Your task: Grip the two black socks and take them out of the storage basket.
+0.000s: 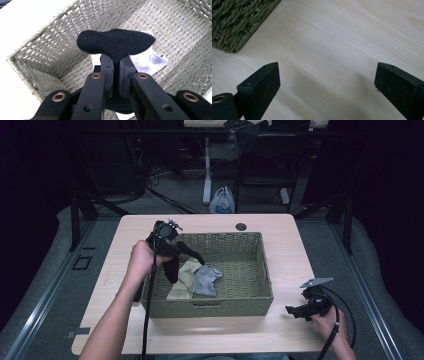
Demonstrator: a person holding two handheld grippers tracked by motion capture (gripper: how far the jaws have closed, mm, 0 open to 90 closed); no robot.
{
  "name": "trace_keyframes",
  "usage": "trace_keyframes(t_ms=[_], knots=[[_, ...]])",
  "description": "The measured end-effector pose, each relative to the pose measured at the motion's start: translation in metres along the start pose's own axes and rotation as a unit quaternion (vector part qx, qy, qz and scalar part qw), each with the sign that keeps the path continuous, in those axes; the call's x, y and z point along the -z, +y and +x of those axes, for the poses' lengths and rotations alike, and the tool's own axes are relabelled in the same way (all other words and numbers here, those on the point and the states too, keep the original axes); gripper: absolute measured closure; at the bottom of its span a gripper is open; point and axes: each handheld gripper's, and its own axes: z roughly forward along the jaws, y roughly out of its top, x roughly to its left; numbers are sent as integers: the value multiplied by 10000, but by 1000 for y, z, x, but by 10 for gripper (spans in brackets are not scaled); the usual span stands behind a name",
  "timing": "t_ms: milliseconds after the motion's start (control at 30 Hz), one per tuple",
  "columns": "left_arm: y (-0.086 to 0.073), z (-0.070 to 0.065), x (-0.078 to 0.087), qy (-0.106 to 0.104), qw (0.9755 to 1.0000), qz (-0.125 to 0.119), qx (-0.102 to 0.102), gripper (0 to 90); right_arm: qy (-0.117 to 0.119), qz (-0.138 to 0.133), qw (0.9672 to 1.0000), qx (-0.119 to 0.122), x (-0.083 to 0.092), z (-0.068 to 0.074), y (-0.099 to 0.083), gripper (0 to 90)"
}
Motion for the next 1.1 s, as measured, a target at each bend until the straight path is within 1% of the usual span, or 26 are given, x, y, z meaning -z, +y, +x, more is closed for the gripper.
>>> trace_keyframes(t_ms=[233, 633, 667, 767, 867, 1100], knots=[[6, 3, 14, -9, 10000, -61, -15, 844, -1, 7, 10000, 15, 0, 0, 0, 59], [19, 12, 40, 132, 9998, -176, 30, 843, 32, -13, 10000, -26, -1, 0, 0, 59], [20, 13, 44, 150, 9997, -190, 35, 843, 0, 11, 10000, -1, -1, 0, 0, 59], [21, 15, 51, 184, 9996, -190, 38, 843, 0, 9, 10000, -1, 0, 0, 0, 59], [20, 18, 62, 289, 9994, -185, 50, 843, -4, 22, 10000, 8, 0, 0, 0, 59], [13, 27, 85, 467, 9982, -317, 177, 842, -3, 12, 10000, 0, -1, 0, 0, 60]])
